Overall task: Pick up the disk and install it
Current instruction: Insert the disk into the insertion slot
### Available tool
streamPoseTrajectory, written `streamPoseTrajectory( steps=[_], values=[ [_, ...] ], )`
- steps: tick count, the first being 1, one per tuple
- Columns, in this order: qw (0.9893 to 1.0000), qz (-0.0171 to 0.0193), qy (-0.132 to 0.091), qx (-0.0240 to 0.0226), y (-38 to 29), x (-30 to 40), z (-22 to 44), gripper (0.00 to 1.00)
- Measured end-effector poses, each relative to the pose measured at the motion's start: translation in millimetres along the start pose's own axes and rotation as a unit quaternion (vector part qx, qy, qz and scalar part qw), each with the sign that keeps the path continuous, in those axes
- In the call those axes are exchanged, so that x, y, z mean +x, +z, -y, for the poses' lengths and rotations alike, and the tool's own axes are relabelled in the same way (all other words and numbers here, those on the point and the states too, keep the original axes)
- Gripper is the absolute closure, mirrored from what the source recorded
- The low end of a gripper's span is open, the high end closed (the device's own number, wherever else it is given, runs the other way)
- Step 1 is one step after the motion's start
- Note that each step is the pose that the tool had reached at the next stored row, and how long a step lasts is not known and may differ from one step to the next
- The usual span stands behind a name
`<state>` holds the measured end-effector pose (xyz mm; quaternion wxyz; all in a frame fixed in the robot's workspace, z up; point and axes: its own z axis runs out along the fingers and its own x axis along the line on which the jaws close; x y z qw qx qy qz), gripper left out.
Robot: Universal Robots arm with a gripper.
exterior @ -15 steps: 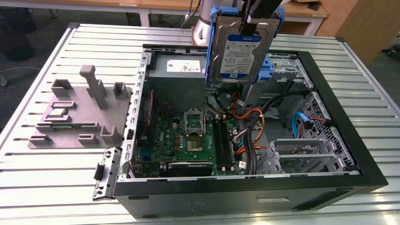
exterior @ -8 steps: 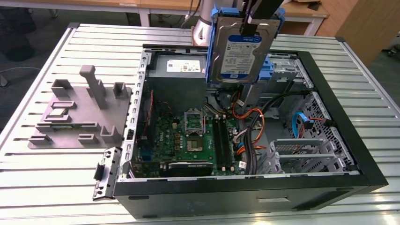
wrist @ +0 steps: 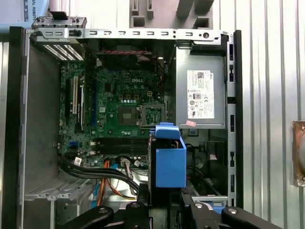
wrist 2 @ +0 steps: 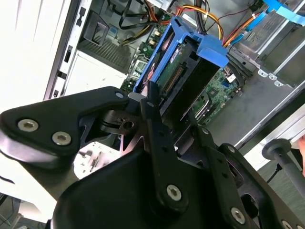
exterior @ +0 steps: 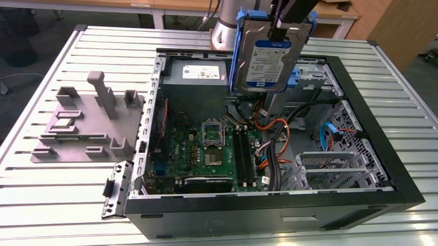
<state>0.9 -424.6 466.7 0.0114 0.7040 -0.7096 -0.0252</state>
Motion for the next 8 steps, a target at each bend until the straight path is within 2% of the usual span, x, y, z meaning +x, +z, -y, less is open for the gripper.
streamPoseTrajectory(
  steps=[8],
  values=[
    [1.0, 0.0, 0.0, 0.0, 1.6, 7.4, 0.7, 0.65]
  ],
)
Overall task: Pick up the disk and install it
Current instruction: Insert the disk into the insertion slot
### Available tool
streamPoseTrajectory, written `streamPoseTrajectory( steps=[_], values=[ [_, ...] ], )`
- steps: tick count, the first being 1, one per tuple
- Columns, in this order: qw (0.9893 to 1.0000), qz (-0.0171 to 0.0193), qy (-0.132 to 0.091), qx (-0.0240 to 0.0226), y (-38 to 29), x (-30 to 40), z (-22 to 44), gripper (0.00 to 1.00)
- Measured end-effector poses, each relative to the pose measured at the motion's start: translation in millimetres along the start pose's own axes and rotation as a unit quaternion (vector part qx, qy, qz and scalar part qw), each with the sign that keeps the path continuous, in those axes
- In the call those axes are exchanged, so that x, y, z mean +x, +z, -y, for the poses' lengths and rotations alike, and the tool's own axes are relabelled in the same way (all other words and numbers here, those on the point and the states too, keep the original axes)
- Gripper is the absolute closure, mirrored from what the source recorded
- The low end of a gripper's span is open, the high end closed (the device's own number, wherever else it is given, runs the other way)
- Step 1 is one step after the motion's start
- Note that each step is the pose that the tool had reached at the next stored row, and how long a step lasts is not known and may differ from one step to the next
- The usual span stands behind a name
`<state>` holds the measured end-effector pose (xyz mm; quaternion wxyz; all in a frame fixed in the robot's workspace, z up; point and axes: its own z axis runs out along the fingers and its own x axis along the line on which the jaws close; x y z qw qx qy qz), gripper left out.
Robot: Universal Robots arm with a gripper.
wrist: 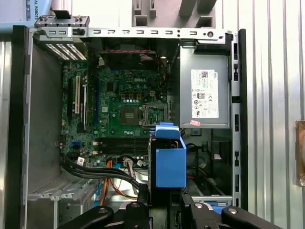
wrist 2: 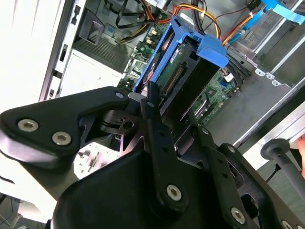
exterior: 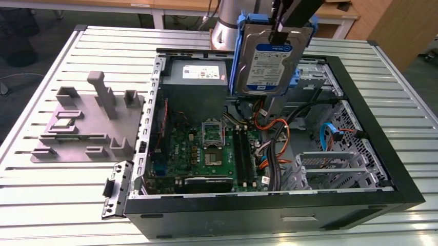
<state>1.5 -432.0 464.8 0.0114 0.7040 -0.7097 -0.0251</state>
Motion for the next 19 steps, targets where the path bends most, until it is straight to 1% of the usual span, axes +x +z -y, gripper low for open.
streamPoseTrajectory(
  steps=[10, 19],
  values=[
    [1.0, 0.0, 0.0, 0.0, 1.7, 14.9, 0.6, 0.65],
    [1.0, 0.0, 0.0, 0.0, 2.9, 23.2, 0.7, 0.65]
  ],
)
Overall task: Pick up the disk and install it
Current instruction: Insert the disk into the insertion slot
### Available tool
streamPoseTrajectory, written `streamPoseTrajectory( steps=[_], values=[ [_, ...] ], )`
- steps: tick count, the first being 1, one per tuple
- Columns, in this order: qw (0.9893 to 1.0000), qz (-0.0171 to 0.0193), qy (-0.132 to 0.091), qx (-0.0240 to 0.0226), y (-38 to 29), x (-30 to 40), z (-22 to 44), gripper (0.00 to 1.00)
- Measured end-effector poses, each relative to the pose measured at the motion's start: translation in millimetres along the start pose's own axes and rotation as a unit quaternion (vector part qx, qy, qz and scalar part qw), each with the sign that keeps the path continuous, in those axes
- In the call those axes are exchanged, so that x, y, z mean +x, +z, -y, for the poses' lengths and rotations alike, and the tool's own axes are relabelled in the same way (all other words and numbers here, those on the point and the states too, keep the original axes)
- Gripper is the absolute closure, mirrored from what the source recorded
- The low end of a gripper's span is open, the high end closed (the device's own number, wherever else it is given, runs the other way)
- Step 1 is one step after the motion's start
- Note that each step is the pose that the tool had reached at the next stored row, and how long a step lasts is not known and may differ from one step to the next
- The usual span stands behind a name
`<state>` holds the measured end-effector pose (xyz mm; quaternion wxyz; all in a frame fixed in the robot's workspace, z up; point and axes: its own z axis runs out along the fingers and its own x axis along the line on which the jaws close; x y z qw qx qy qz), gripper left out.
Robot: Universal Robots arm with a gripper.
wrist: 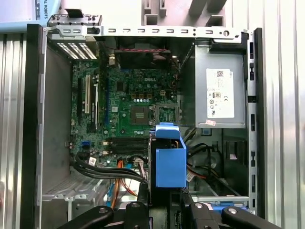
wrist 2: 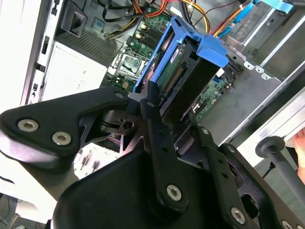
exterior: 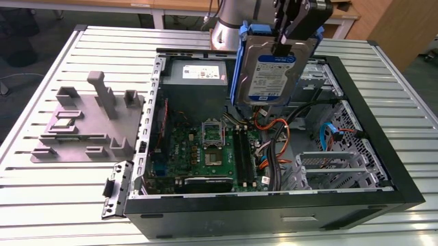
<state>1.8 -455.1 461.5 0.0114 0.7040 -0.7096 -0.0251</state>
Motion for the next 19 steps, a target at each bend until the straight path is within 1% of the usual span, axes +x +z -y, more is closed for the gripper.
streamPoseTrajectory(
  steps=[19],
  values=[
    [1.0, 0.0, 0.0, 0.0, 2.3, 13.8, 0.2, 0.65]
  ],
)
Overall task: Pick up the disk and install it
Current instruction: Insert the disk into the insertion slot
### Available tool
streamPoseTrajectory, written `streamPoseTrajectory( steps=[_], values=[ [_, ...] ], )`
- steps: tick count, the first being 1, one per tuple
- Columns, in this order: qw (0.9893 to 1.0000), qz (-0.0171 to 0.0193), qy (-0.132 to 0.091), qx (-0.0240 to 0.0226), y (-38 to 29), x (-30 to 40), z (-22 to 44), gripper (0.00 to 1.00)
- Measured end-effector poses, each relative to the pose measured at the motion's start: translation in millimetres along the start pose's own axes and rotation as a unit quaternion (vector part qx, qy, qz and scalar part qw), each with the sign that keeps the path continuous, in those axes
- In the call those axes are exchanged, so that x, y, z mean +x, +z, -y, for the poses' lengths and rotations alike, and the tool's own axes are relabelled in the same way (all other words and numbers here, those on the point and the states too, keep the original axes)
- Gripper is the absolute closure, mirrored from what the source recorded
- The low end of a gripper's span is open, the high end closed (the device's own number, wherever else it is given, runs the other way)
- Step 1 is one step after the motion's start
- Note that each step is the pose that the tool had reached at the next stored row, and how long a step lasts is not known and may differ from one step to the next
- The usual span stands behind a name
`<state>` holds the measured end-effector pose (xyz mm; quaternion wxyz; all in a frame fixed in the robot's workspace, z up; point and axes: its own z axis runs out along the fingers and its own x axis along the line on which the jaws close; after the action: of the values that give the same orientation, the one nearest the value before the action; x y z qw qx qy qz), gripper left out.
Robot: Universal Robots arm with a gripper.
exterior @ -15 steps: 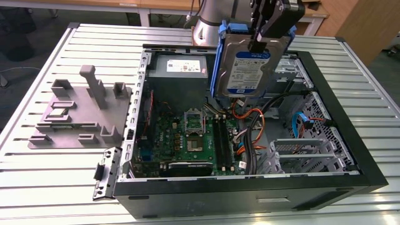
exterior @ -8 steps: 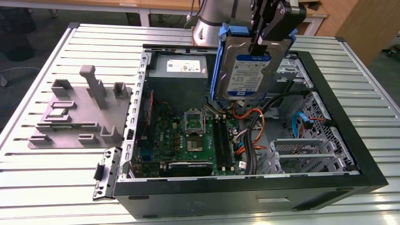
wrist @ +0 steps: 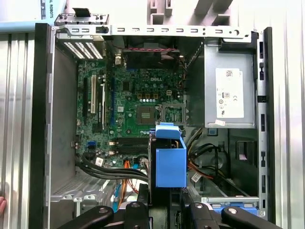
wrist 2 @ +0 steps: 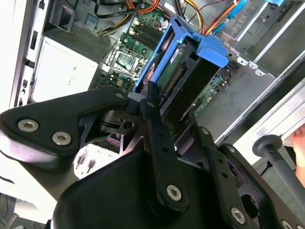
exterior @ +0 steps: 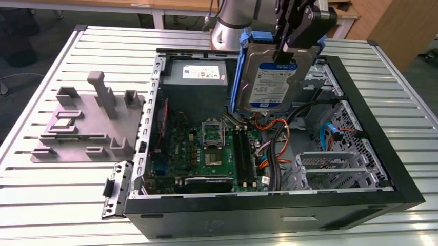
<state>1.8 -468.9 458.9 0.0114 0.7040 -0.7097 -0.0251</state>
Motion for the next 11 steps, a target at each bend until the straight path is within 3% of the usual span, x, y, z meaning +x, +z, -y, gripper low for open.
streamPoseTrajectory(
  steps=[11],
  values=[
    [1.0, 0.0, 0.0, 0.0, 1.1, 6.7, 0.1, 0.65]
  ],
)
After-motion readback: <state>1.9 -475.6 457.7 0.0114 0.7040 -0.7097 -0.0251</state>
